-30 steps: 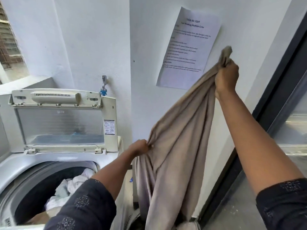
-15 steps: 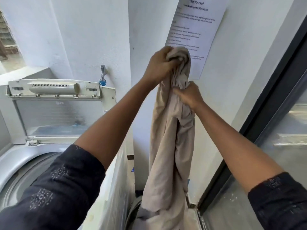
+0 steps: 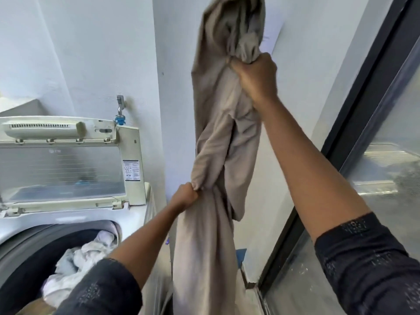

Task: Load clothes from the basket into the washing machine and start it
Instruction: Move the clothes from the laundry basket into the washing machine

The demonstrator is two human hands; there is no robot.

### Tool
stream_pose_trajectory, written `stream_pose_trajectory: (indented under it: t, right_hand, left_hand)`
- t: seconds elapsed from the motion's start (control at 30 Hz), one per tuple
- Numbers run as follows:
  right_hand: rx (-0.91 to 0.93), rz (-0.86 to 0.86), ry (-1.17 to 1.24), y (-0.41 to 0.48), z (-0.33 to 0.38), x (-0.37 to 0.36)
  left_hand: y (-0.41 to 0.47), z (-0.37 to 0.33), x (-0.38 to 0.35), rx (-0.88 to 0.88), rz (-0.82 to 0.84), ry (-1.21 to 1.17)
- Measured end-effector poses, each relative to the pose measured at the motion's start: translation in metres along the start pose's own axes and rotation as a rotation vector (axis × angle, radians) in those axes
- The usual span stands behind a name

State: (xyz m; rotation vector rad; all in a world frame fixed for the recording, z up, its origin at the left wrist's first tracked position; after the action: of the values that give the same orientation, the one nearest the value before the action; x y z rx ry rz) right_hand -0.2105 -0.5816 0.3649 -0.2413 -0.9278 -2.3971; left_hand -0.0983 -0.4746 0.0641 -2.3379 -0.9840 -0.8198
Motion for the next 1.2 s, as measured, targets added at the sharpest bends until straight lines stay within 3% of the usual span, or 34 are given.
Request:
stream_pose_trajectory:
  t: [0.07, 0.17, 0.23, 0.3, 0.33, 0.4, 0.47, 0.6, 0.67, 0.83, 0.93, 1.03, 1.2]
  right_hand:
    - [-0.111, 0.194, -0.276, 0.007, -0.029, 0.02]
    - [-0.422, 0.699, -0.889, -0.004, -0.092, 0.035]
    - [-0.598, 1.034, -1.014, -0.029, -0.126, 0.034]
    - [-0.533, 1.25, -0.964, -0.053, -0.142, 0.02]
    - [-0.453, 1.278, -0.893, -0.068, -0.141, 0.009]
    - [-0.323, 1.213, -0.687, -0.095, -0.148, -0.02]
    - [-0.342, 1.159, -0.346, -0.128, -0.162, -0.059]
    - [-0.518, 0.672, 0.197, -0.171, -0.191, -0.119]
    - [-0.52, 0.44, 0.267, -0.175, -0.185, -0.128]
    - [-0.471, 0.193, 0.248, -0.148, -0.174, -0.128]
    - [-0.438, 0.09, 0.272, -0.115, -0.152, -0.118]
    - [-0.368, -0.027, 0.409, -0.073, -0.12, -0.102]
    - [-0.247, -0.229, 0.589, -0.003, -0.051, -0.045]
  left_hand:
    - [-0.004, -0.009, 0.029, -0.033, -0.134, -0.08]
    - [-0.017, -0.045, 0.076, -0.206, -0.329, -0.15]
    - [-0.022, -0.079, 0.103, -0.297, -0.399, -0.134]
    - [-0.024, -0.109, 0.124, -0.388, -0.455, -0.155]
    - [-0.027, -0.121, 0.132, -0.423, -0.476, -0.162]
    - [-0.032, -0.141, 0.14, -0.485, -0.502, -0.17]
    - [-0.038, -0.158, 0.139, -0.527, -0.5, -0.184]
    - [-0.05, -0.179, 0.109, -0.649, -0.411, -0.131]
    - [-0.054, -0.172, 0.1, -0.652, -0.403, -0.163]
    - [-0.05, -0.106, 0.108, -0.691, -0.328, -0.336]
    - [-0.031, -0.026, 0.069, -0.464, -0.281, -0.27]
    - [-0.016, 0.05, 0.001, -0.195, -0.116, -0.333]
    - [-0.01, 0.119, -0.087, -0.019, 0.02, -0.321]
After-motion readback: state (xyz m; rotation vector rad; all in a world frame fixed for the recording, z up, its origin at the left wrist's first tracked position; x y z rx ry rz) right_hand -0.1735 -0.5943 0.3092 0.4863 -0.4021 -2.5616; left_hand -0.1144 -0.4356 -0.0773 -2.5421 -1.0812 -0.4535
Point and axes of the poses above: each hand's wrist, its own y-axis towards the middle knuckle, its own x-axis out of the back of the hand, z = x × y, the point moved 4 cm from there along y, towards the middle knuckle, and after that the axes turned 7 degrees about z, right-handed, at the moved point
